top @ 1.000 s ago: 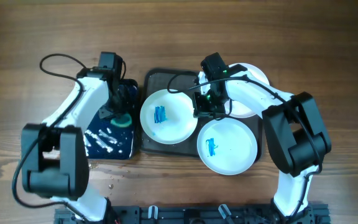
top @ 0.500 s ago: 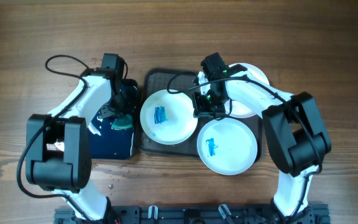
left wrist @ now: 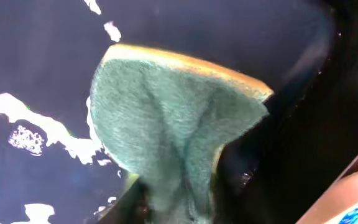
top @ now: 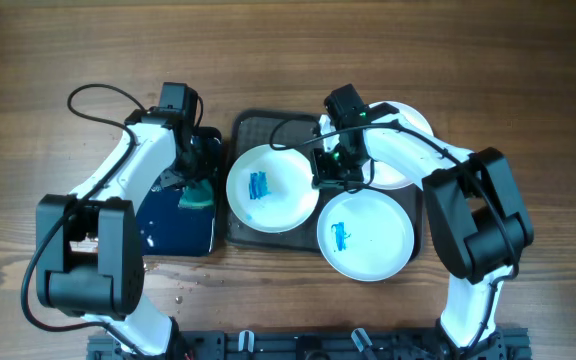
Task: Clean dirty plates on tray and stack at the side
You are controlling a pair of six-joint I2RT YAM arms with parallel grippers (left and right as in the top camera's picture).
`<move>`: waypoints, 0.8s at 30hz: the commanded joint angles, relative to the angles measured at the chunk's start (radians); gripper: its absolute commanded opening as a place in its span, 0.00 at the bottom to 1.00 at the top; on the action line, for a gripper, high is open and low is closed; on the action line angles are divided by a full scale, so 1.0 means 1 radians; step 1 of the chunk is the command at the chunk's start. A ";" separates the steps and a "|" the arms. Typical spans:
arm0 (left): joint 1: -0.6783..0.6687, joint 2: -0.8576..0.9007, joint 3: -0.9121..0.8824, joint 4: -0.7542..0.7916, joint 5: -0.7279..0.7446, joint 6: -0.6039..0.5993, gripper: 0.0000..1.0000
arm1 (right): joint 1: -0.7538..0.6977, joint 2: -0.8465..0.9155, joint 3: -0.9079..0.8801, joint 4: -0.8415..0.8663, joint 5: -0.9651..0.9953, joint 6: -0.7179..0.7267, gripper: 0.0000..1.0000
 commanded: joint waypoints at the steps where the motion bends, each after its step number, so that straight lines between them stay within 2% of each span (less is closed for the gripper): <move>1: 0.004 -0.022 -0.003 0.004 0.009 0.002 0.04 | -0.007 0.009 -0.003 -0.009 0.024 0.004 0.04; 10: 0.003 -0.022 -0.003 0.007 -0.007 0.002 0.04 | -0.006 0.009 -0.003 -0.021 0.023 0.039 0.04; 13: -0.001 -0.056 -0.003 0.007 -0.069 0.002 0.04 | -0.006 0.009 -0.003 -0.014 0.023 0.039 0.04; 19: -0.005 -0.277 -0.002 -0.033 -0.105 0.005 0.04 | 0.000 0.009 -0.003 -0.017 0.023 0.037 0.04; 24: -0.005 -0.432 -0.003 -0.080 -0.213 0.005 0.04 | 0.000 0.009 -0.003 -0.024 0.023 0.023 0.04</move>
